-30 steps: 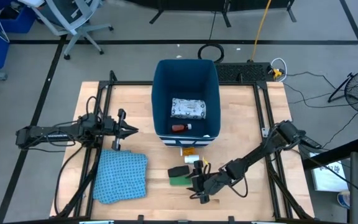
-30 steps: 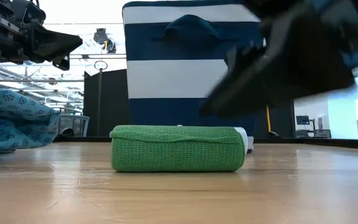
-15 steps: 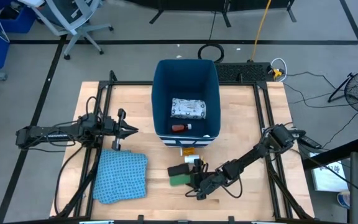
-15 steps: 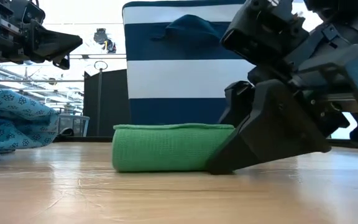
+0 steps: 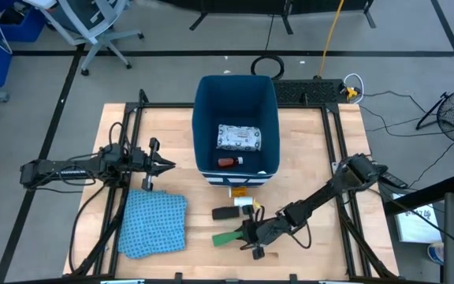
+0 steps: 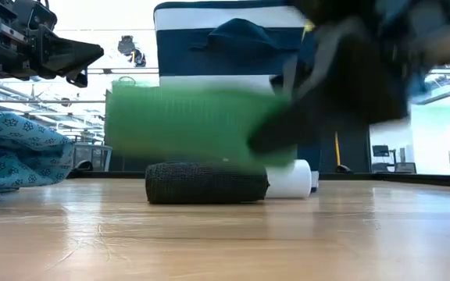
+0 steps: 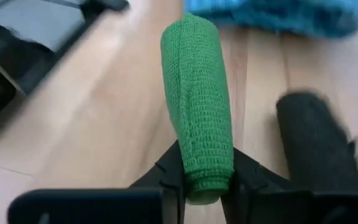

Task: Pick & place medical supplies in basket/bin
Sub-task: Put the green bandage into the blue bin

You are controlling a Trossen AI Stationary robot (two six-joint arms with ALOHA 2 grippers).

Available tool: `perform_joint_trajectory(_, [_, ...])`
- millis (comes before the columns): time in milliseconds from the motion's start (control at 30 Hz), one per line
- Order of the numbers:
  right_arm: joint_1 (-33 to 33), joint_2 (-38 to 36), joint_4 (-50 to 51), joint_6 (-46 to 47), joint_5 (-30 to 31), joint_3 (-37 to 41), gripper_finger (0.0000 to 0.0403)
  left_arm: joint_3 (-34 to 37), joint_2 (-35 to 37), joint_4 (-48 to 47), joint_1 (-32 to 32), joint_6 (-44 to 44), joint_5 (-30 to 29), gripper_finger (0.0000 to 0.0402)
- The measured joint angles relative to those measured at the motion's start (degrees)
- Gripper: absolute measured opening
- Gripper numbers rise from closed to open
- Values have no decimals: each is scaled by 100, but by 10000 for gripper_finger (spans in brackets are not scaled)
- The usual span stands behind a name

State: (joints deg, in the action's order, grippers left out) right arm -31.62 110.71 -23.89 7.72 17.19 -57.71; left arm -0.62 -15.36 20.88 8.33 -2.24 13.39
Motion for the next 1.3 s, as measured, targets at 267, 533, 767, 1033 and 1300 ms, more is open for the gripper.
perform_joint_trajectory(267, [-50,-1560,558,-899,-473,23,71,0,0,-2,1,19,0,37])
perform_joint_trajectory(533, [14,-3892,390,-1273,-1121,1167,72,0,-2,-13,0,23,0,37])
perform_joint_trajectory(767, [13,-5582,-1011,-1145,-986,2902,73,0,-2,-17,1,44,0,37])
perform_joint_trajectory(1033, [32,-6667,-2514,-1213,-978,4579,70,0,-2,-230,-1,176,2,37])
perform_joint_trajectory(1300, [352,-7980,-2185,-1468,-1007,5015,65,0,-1,-286,-1,429,2,37])
